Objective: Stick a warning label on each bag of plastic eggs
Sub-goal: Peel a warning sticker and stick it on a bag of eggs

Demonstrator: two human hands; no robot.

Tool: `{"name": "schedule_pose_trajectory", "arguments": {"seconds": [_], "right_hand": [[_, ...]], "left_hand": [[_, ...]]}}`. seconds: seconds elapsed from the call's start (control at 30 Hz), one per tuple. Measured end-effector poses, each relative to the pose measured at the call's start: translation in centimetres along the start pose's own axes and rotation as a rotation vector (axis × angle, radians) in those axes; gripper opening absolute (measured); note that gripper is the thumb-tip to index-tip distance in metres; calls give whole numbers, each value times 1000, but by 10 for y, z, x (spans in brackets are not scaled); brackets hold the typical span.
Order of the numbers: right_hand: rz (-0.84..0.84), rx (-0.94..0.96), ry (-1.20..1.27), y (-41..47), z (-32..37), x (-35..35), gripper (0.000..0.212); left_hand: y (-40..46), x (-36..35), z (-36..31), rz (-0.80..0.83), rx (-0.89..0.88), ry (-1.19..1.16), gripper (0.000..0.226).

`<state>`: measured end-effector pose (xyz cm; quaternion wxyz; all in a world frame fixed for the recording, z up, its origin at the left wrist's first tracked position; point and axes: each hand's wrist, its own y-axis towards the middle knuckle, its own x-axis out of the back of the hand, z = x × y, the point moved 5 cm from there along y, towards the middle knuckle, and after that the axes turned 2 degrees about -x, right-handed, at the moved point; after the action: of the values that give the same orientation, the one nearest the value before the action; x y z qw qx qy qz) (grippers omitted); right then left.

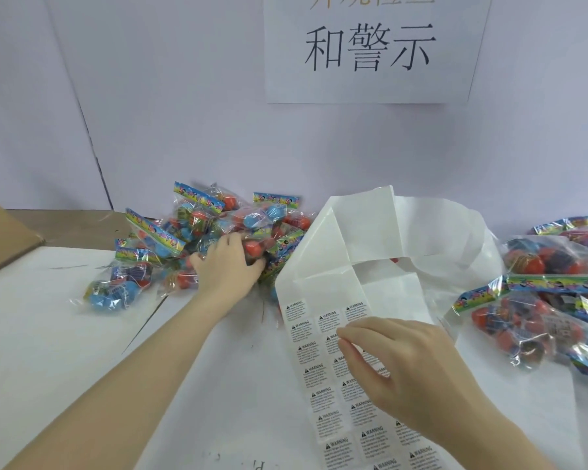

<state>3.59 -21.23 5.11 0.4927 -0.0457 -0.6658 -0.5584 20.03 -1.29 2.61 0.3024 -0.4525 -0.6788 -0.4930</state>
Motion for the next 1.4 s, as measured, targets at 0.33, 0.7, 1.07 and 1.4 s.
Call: {"name": "schedule_pose_trajectory", "arguments": {"seconds": [0.33,0.7,1.07,1.4], "right_hand": [[-191,-127,48,3,-2,15,24],[8,-760,1258,4,-27,7,29],[-111,-845,1184,-2,-41,12,21],[-64,-879,1133,-3,-37,8,36]], "left_hand": [[-36,80,-44,-419,176,-1443,26],[-105,51,-123,450,-120,-1614,21],[-117,29,-118,374,-153,-1233,30],[-112,33,-107,229,-63,-1437,13]]}}
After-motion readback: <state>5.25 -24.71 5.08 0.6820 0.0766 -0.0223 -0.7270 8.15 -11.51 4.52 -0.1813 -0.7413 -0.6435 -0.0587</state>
